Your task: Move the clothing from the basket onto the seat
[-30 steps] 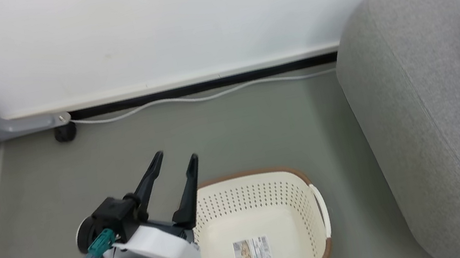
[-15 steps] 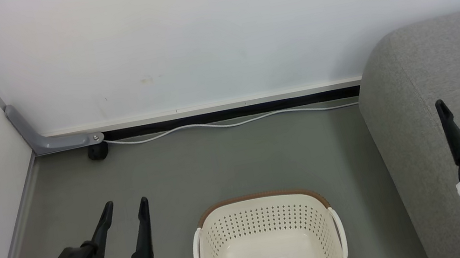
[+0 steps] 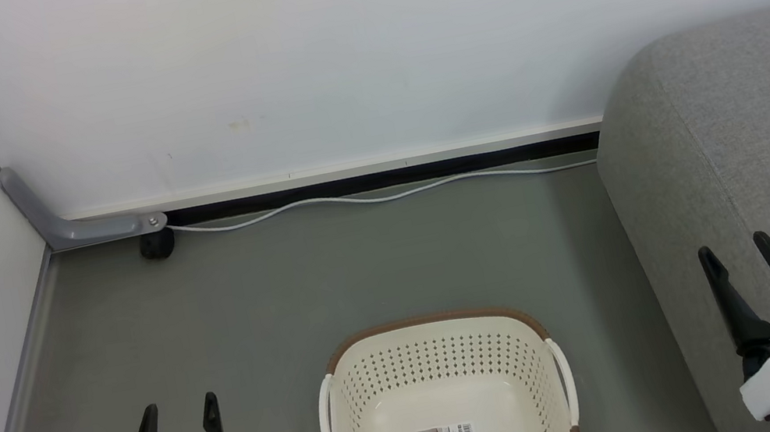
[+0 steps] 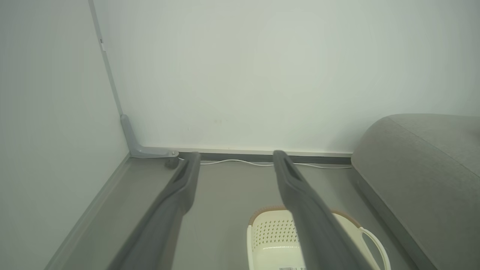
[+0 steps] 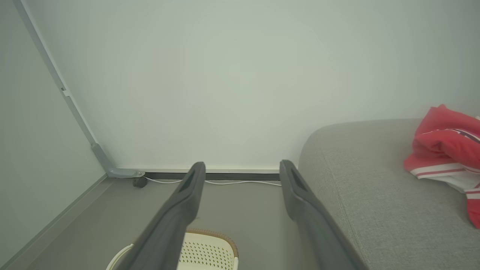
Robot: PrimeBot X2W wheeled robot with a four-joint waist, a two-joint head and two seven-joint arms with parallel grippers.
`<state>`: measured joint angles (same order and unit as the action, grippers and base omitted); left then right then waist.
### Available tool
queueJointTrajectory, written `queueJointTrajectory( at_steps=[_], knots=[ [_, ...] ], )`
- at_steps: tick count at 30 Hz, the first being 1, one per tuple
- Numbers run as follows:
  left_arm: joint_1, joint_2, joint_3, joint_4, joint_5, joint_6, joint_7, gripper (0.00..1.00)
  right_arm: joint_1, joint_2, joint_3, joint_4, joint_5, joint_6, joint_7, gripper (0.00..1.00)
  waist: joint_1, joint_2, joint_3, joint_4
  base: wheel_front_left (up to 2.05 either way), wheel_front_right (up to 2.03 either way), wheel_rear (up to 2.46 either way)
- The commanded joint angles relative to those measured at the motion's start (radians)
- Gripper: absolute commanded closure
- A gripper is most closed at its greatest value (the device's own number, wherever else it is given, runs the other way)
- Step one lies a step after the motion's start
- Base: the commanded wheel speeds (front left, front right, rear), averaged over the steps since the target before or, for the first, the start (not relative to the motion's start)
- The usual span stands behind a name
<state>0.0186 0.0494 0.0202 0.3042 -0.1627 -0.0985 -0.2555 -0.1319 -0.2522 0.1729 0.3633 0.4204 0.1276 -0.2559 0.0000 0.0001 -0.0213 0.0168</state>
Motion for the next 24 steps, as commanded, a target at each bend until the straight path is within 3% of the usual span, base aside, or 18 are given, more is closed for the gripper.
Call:
queueJointTrajectory(
  at_steps=[1, 12, 24],
  knots=[
    [-0.021, 0.006, 0.035, -0.031, 0.009, 0.011, -0.006, 0.00, -0.009, -0.014, 0.013, -0.032, -0.009, 0.003, -0.006, 0.00, 0.0000, -0.0001, 0.002, -0.002, 0.00, 0.00, 0.00],
    [0.019, 0.001, 0.009, -0.053, 0.008, 0.045, -0.006, 0.00, 0.029, 0.011, -0.001, -0.016, -0.035, 0.003, -0.006, 0.00, 0.0000, -0.0001, 0.016, -0.010, 0.00, 0.00, 0.00],
    [0.025, 0.001, -0.015, -0.068, -0.014, 0.052, -0.006, 0.00, 0.024, 0.022, -0.017, -0.013, -0.048, 0.003, -0.006, 0.00, 0.0000, -0.0001, 0.014, -0.017, 0.00, 0.00, 0.00]
  ],
)
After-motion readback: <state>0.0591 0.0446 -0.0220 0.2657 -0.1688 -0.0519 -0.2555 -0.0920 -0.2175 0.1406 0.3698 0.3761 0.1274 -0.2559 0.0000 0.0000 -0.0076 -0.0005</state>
